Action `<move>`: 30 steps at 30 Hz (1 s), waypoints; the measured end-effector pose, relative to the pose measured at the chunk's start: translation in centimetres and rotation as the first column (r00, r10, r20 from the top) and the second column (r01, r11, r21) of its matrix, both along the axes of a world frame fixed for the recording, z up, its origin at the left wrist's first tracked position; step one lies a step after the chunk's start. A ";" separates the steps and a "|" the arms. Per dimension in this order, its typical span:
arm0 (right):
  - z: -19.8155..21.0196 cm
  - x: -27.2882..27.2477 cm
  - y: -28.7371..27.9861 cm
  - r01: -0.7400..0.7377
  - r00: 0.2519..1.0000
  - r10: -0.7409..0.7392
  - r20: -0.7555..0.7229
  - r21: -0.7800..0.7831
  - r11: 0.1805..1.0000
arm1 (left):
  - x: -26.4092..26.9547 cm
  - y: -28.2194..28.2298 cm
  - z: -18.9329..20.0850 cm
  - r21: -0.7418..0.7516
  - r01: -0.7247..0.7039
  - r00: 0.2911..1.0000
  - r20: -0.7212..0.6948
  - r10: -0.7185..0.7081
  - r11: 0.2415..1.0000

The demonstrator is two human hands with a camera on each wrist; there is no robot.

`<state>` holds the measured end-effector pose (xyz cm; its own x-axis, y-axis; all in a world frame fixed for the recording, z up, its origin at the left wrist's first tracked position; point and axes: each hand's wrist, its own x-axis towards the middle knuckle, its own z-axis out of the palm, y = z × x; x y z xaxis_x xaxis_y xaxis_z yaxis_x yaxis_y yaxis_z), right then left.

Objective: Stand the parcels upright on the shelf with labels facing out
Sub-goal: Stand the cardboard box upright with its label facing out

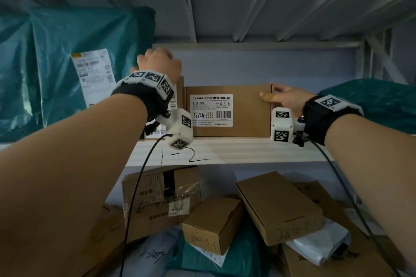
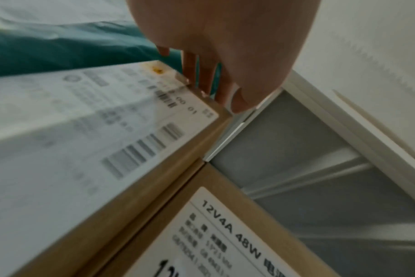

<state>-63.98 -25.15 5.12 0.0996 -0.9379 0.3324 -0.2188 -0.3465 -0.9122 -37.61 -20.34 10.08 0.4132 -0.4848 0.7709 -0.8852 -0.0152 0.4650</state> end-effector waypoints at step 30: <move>-2.1 0.1 0.7 -0.115 0.977 0.110 0.184 0.016 0.993 | -0.2 0.0 -2.4 -0.039 -0.025 0.996 0.089 0.029 0.999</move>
<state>-63.84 -24.40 3.02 0.1454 -0.9329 0.3295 -0.0092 -0.3343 -0.9424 -37.81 -20.37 7.69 0.3543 -0.4444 0.8228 -0.9228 -0.0237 0.3846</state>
